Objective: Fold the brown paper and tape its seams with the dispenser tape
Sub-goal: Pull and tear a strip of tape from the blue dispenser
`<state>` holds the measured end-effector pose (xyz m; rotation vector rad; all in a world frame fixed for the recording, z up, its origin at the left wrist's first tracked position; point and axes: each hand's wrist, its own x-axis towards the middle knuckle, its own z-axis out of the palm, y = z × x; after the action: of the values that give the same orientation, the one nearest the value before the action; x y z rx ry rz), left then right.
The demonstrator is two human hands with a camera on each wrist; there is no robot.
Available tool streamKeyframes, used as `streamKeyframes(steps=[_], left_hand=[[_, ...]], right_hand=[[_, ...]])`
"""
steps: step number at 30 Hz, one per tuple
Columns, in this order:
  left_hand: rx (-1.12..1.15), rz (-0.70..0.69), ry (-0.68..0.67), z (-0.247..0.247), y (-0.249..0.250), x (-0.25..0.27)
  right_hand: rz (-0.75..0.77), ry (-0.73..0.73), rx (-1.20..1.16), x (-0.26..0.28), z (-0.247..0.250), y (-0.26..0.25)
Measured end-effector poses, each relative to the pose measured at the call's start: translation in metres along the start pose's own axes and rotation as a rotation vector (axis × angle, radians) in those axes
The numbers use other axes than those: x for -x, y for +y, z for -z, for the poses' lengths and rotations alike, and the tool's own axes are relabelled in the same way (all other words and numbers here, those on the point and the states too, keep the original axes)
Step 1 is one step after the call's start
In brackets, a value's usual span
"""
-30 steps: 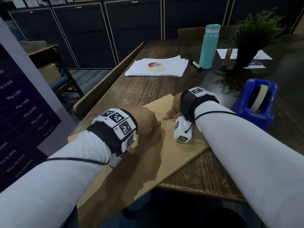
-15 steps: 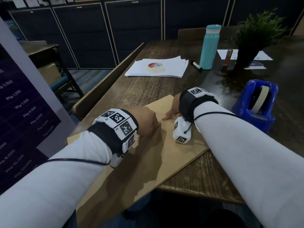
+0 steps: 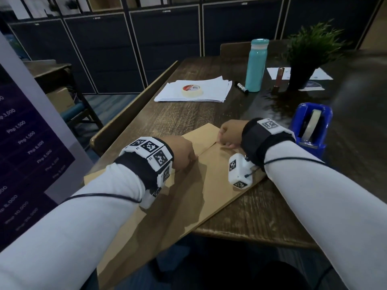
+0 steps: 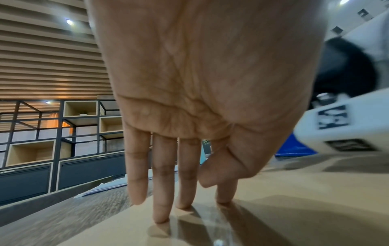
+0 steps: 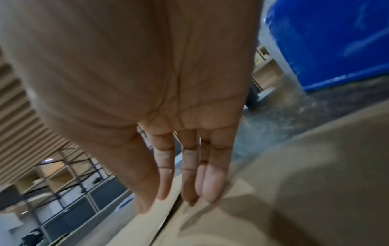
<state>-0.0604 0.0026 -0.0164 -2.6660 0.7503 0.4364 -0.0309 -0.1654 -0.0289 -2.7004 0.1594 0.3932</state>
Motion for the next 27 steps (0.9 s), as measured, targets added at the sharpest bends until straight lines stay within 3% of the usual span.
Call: streamKeyframes(steps=[3,7,10,14,16,20,27], left_hand=[[0.04,0.031,0.004,0.006,0.005,-0.003],[0.119,0.083,0.077,0.011,0.012,-0.008],[0.263,0.042,0.27,0.013,0.025,-0.009],[0.539,-0.131,0.528,0.031,0.062,-0.006],[0.628,-0.2,0.559,0.04,0.08,-0.01],[0.807,-0.289,0.556,0.05,0.112,-0.022],[1.006,-0.274,0.446,0.057,0.143,-0.037]], right_hand=[[0.035,0.1,0.107,0.027,0.002,0.005],[0.15,0.371,0.005,0.063,0.016,0.021],[0.201,0.575,-0.041,0.088,0.03,0.036],[0.243,0.769,0.003,0.102,0.048,0.064],[0.201,0.767,0.042,0.103,0.058,0.079],[0.031,0.563,0.053,0.096,0.071,0.106],[-0.061,0.524,0.063,0.089,0.076,0.134]])
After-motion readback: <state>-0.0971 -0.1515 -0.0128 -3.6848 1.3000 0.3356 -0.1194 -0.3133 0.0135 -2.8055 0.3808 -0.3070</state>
